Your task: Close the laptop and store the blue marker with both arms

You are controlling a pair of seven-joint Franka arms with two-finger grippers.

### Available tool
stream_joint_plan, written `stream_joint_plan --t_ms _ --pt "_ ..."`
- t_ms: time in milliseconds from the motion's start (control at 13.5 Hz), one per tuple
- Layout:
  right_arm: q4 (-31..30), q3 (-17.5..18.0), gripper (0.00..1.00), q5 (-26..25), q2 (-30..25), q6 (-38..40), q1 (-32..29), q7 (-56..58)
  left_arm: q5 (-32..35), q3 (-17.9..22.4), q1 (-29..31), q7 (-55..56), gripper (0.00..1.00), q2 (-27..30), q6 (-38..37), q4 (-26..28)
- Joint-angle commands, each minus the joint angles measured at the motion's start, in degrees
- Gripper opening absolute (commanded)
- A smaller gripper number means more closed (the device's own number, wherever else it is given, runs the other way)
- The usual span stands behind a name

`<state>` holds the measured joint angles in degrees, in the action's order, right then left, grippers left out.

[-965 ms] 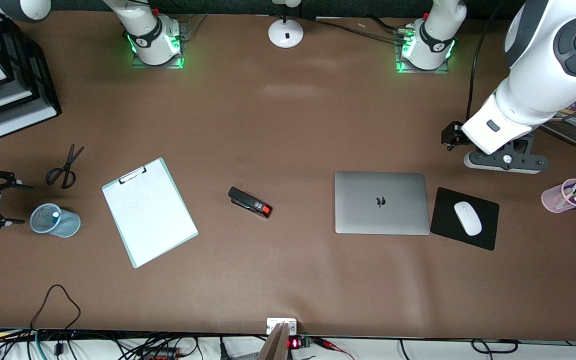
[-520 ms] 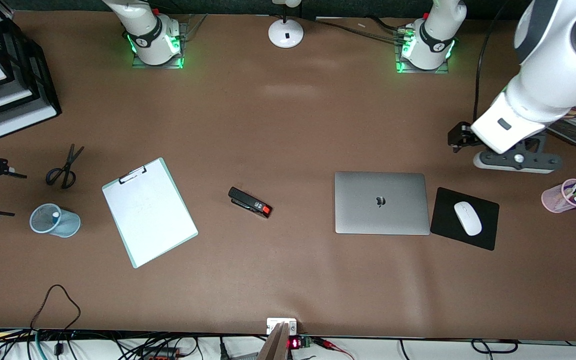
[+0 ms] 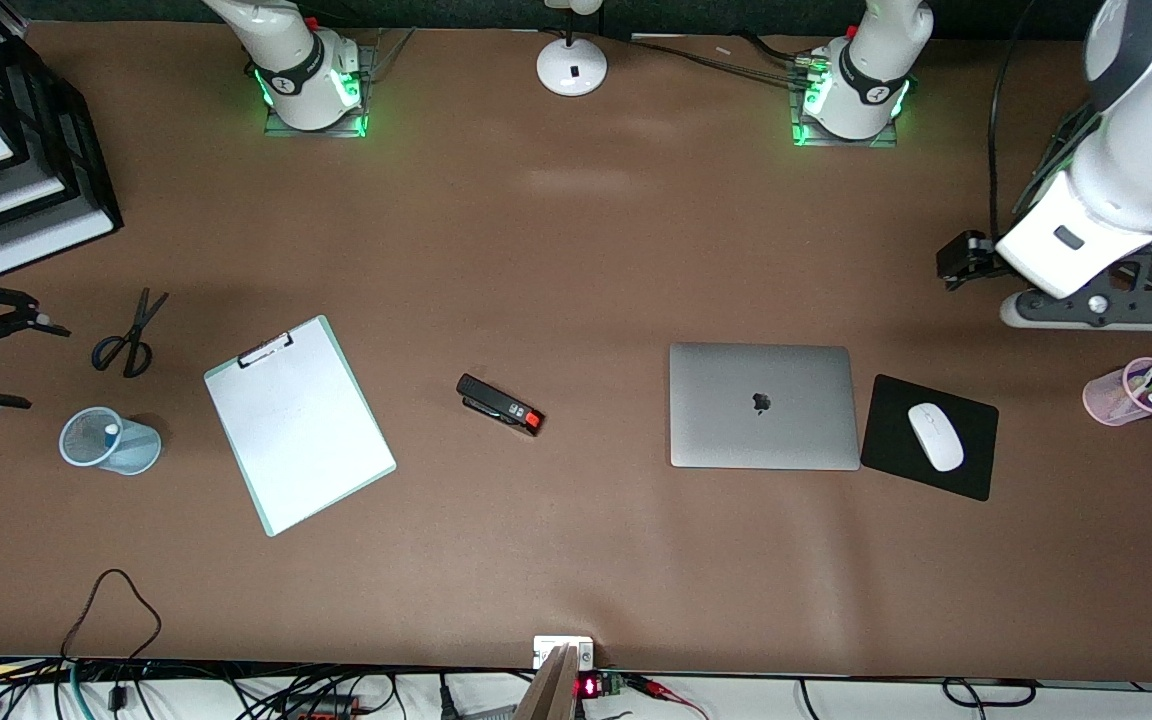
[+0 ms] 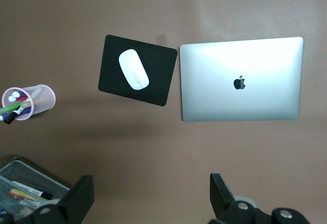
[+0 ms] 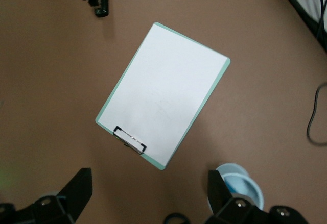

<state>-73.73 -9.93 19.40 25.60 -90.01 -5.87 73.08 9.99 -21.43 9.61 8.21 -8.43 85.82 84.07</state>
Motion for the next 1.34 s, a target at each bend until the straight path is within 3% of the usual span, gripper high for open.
stream_joint_plan --t_ms 0,223,445,742,891,965,1113,1262 --pt "-5.19 0.0 1.0 -1.91 -4.58 -0.87 2.52 -14.4 -0.4 -0.72 1.72 -3.73 1.0 3.34 -0.3 1.89" --pt "-7.48 0.0 1.0 -4.19 -6.43 -0.96 5.07 -30.74 -6.72 -0.72 5.5 -3.99 1.0 4.39 0.84 1.89" --pt "-8.1 0.0 1.0 -8.84 -7.23 -0.17 8.41 -44.3 -7.09 -0.72 5.6 -4.26 1.0 5.01 2.16 1.8" --pt "-8.8 -0.26 1.0 -9.82 -7.84 0.96 10.35 -56.35 -7.0 -0.63 5.6 -4.26 1.0 4.92 3.3 1.8" --pt "-8.45 -0.26 1.0 -13.14 -8.37 2.72 11.4 -60.93 -6.91 -0.63 5.68 -4.95 1.0 4.92 3.83 1.62" --pt "-8.28 -0.26 1.0 -14.9 -8.81 3.16 12.02 -62.52 -7.0 -0.11 4.99 -5.66 1.0 5.01 3.83 1.54" --pt "-7.84 -0.35 1.0 -16.06 -10.12 4.05 12.03 -63.32 -7.0 5.31 -0.26 -5.66 1.0 5.62 3.65 1.89" --pt "-4.43 0.09 1.0 -19.65 -10.39 6.06 11.85 -62.97 -7.0 6.57 -1.87 -5.75 1.0 6.32 3.83 2.59"
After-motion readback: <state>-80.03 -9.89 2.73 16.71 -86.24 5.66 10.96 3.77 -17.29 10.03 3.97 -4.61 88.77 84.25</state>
